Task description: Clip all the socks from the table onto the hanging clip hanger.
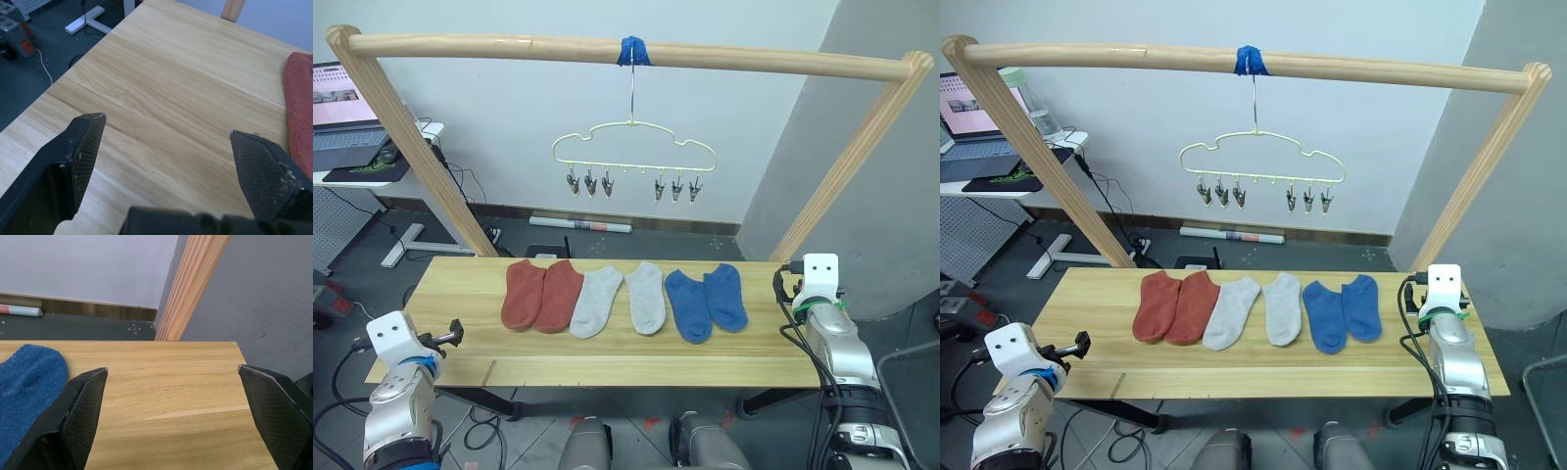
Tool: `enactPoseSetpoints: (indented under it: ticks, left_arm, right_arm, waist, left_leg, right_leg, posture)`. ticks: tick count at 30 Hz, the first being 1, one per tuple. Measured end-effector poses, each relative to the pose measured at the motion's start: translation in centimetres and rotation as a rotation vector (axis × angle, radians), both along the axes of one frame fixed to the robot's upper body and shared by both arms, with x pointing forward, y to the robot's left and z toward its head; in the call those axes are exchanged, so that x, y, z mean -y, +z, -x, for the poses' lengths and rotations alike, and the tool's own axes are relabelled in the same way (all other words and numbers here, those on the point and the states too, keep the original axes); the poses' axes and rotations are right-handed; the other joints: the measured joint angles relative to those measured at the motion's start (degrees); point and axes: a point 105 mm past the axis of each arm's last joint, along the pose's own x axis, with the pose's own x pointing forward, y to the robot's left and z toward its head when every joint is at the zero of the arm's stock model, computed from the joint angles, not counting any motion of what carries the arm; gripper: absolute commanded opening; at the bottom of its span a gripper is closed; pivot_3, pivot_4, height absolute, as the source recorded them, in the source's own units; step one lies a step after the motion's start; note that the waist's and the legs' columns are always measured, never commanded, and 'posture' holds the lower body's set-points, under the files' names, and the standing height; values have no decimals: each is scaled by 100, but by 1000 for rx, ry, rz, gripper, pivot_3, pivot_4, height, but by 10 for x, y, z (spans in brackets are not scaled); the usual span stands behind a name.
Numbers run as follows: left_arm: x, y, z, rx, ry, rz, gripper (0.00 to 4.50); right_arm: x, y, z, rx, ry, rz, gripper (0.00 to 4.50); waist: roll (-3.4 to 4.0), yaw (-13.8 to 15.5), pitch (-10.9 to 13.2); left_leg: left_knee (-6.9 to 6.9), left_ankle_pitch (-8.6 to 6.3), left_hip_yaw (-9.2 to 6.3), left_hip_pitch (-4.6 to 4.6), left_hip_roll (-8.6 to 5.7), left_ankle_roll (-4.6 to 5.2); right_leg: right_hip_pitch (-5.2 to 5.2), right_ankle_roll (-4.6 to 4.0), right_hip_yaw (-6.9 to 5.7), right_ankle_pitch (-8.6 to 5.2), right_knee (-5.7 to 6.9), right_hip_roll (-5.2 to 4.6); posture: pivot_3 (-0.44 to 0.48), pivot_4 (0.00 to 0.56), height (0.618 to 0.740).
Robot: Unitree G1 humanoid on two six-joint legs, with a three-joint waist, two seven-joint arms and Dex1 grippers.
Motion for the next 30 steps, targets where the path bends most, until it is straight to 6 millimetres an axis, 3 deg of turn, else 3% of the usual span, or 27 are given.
enactPoseSetpoints:
  ticks: [8, 10, 12, 18, 23, 25, 27, 30]
  left_arm:
    - [1, 11, 4, 26, -25, -46, 4500]
    - [3, 16, 3, 42, -40, -51, 4500]
    - [15, 32, -2, 98, -121, -56, 4500]
    - [86, 97, -28, 300, -483, -36, 4500]
    - [102, 123, -33, 343, -576, -48, 4500]
    - [108, 133, -39, 366, -601, -42, 4500]
    - [116, 147, -47, 385, -638, -60, 4500]
    - [133, 181, -69, 475, -689, -99, 4500]
  right_arm:
    - [3, 2, 0, -8, 18, 26, 4462]
    - [1, 2, 0, -9, 39, 33, 4462]
    - [-8, 11, -2, 5, 129, 65, 4462]
    - [-64, 41, -7, 77, 453, 38, 4462]
    - [-90, 57, 1, 112, 621, 26, 4462]
    - [-99, 63, 4, 130, 670, 4, 4462]
    - [-113, 76, 9, 172, 744, -38, 4462]
    - [-155, 111, 26, 262, 962, -172, 4462]
  waist:
    - [0, 5, 35]
    - [2, 6, 45]
    - [0, 3, 160]
    - [22, 7, 443]
    - [23, 5, 643]
    - [17, 5, 669]
    - [15, 1, 757]
    - [12, 2, 851]
  left_leg:
    - [-1, 0, -1, -1, 1, 0]
    - [-1, 0, -2, -1, 2, 0]
    - [0, 0, -4, -1, 4, 0]
    - [-1, 0, 1, -11, 1, 0]
    - [-17, -6, -4, -34, -2, -2]
    - [-15, -6, -17, -102, -1, -1]
    - [-14, -6, -27, -108, 1, -2]
    - [-9, -5, -36, -112, 1, -3]
  right_leg:
    - [-2, -2, 1, -1, -1, -2]
    - [-2, -2, 0, -1, -1, -2]
    - [-3, -4, 4, -3, -3, -20]
    - [-10, 1, 4, -6, -3, -30]
    - [-35, 9, 3, -30, 2, -10]
    - [-102, 38, -1, -15, 8, -6]
    - [-105, 40, -4, -14, 10, -2]
    - [-105, 42, -11, -12, 13, 1]
  posture:
    - [103, 154, 740]
    - [108, 194, 740]
    - [103, 214, 740]
    - [86, 285, 740]
    - [75, 307, 740]
    - [59, 325, 740]
    - [49, 328, 740]
    - [37, 331, 740]
